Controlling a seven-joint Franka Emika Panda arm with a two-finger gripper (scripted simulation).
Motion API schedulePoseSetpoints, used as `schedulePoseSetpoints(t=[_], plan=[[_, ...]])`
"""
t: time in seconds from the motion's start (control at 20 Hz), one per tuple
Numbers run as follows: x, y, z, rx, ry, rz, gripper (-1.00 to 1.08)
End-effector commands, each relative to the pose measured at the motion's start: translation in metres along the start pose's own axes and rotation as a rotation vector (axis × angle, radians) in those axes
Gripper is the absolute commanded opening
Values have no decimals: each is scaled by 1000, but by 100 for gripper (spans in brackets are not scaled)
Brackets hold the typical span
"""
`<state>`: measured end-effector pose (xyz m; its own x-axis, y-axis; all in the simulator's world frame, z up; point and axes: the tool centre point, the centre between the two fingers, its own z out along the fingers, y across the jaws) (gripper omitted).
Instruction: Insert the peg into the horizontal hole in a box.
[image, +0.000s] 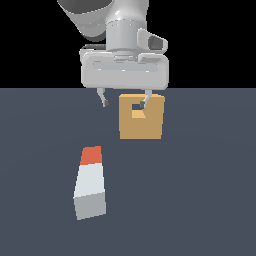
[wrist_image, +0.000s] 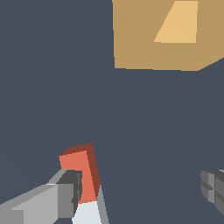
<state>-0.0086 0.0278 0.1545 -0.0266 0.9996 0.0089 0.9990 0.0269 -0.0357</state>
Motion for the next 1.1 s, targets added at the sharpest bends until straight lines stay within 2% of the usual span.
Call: schedulePoseSetpoints(t=[0.0,0.5,1.05], plan=[[0,0,0,0,0,0,100],[-21,-12,13,-5,-2,-33,100],[-90,-43,52,-22,-9,-132,100]])
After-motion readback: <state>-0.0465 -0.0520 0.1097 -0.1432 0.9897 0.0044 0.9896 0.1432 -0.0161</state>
